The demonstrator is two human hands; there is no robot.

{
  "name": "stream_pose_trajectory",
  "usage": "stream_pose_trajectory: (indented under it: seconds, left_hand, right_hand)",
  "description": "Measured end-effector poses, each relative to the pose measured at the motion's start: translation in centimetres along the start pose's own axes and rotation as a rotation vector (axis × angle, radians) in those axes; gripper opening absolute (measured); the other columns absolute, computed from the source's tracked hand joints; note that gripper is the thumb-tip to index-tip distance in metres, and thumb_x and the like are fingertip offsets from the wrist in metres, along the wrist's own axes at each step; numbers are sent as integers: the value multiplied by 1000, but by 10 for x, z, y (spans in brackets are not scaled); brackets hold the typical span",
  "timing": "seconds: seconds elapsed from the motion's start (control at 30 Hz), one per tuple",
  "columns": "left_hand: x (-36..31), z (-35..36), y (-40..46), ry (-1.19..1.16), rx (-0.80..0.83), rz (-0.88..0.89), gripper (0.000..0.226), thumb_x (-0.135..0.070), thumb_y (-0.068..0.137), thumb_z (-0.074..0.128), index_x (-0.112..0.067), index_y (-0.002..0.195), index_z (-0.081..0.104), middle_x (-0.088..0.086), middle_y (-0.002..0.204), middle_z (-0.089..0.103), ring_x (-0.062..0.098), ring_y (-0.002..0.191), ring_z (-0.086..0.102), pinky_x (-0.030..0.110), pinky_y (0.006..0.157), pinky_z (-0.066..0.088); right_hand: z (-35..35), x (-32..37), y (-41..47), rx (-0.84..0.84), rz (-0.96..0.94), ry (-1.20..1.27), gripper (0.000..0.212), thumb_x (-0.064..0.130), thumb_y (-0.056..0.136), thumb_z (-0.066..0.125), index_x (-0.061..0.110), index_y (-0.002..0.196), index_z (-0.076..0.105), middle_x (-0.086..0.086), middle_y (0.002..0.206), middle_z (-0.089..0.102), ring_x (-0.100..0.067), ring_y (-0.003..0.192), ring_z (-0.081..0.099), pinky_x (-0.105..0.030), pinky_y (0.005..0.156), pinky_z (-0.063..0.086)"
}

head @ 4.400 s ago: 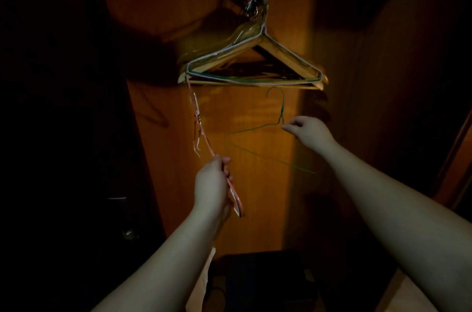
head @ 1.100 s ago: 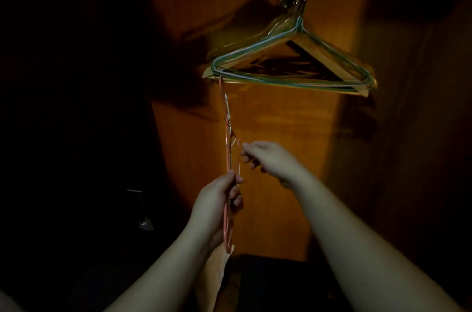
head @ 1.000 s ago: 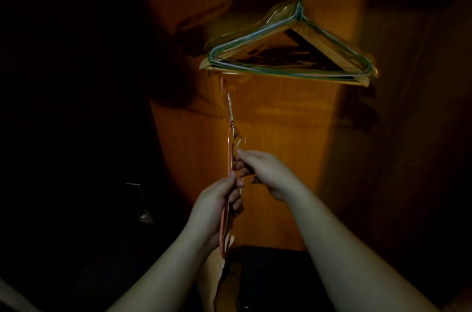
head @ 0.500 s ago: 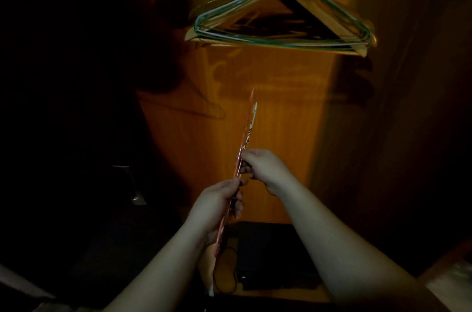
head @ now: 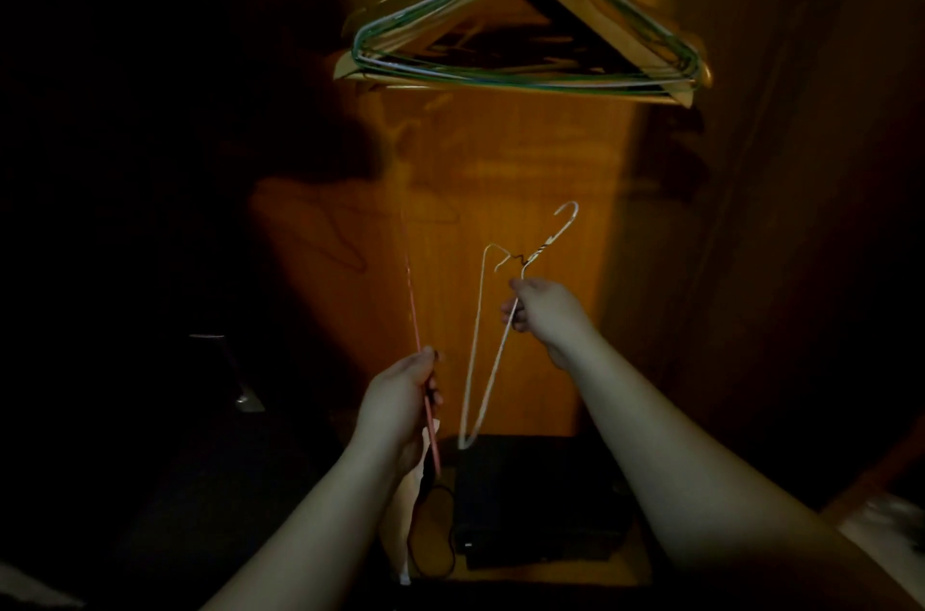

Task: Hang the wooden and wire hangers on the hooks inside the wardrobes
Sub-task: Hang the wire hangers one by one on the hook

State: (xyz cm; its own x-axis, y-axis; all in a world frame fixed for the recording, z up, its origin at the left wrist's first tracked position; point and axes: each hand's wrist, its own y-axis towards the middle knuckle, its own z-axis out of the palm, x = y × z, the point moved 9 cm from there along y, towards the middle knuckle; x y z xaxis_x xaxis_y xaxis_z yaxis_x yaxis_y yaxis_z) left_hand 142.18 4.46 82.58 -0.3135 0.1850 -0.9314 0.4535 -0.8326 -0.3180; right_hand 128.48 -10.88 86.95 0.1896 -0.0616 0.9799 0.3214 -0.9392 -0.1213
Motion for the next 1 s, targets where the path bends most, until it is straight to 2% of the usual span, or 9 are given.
stream_pose_trajectory:
  seconds: [0.1, 0.23, 0.33, 0.5, 0.57, 0.67, 0.87, 0.93, 1.0]
  left_hand:
    - [3, -1, 3, 21, -15, -12, 25, -31, 98, 53, -16, 85, 66, 3, 67, 50, 17, 62, 49, 33, 67, 42]
    - [4, 0, 5, 6, 0, -17, 26, -31, 99, 53, -10, 103, 68, 3, 67, 48, 16, 60, 47, 32, 66, 39]
    - [0, 0, 6, 11, -4, 17, 32, -33, 99, 53, -4, 109, 63, 4, 70, 49, 16, 61, 47, 33, 69, 40]
    - [-18, -2, 0, -3, -67, 103, 26, -31, 100, 51, -15, 106, 70, 4, 72, 51, 15, 63, 50, 29, 66, 42]
    - [-27, -1, -4, -8, -69, 154, 26, -31, 100, 51, -15, 104, 70, 5, 73, 52, 15, 64, 50, 28, 64, 42]
    - [-43, 0, -8, -11, -89, 210, 25, -32, 99, 53, -16, 103, 71, 6, 76, 54, 15, 64, 51, 27, 63, 42]
    - [-86, 9, -11, -33, -105, 307, 26, -33, 99, 53, -15, 102, 71, 1, 69, 54, 13, 60, 50, 24, 57, 40]
    - [-102, 13, -12, -42, -106, 361, 27, -35, 99, 53, -16, 103, 72, -1, 73, 56, 15, 67, 51, 26, 61, 41]
    - [-119, 16, -15, -51, -121, 416, 27, -37, 98, 53, -19, 102, 73, -2, 79, 58, 17, 76, 53, 28, 66, 42]
  right_hand:
    - [-11, 0, 1, 9, 3, 11, 40, 18, 106, 36, 5, 144, 39, -6, 83, 62, -16, 72, 61, -26, 65, 46]
    - [-21, -4, 7, 47, 57, -55, 44, 13, 106, 35, 6, 149, 30, -7, 84, 63, -15, 72, 61, -27, 69, 49]
    - [-33, -8, 15, 39, 96, -161, 41, 6, 103, 36, 8, 143, 40, -5, 88, 63, -16, 75, 60, -29, 71, 50]
    - [-61, 23, 19, -58, -45, -498, 29, 11, 101, 40, 14, 123, 58, 2, 80, 56, -13, 55, 43, -17, 43, 33]
    - [-70, 40, 20, -84, -121, -563, 23, 20, 102, 41, 16, 114, 61, -1, 82, 58, -12, 56, 43, -25, 48, 31]
    - [-82, 69, 21, -136, -238, -576, 16, 30, 100, 49, 19, 99, 61, -7, 89, 63, -13, 62, 48, -27, 55, 34]
    - [-104, 130, 14, -238, -395, -527, 23, 43, 96, 55, 22, 99, 65, 1, 89, 62, -16, 81, 55, -29, 64, 40]
    - [-109, 152, 12, -272, -439, -520, 27, 43, 95, 56, 19, 100, 67, 1, 89, 63, -17, 84, 56, -32, 68, 41]
    - [-114, 172, 9, -298, -479, -508, 27, 43, 95, 56, 18, 99, 67, 2, 85, 62, -16, 82, 56, -29, 63, 39]
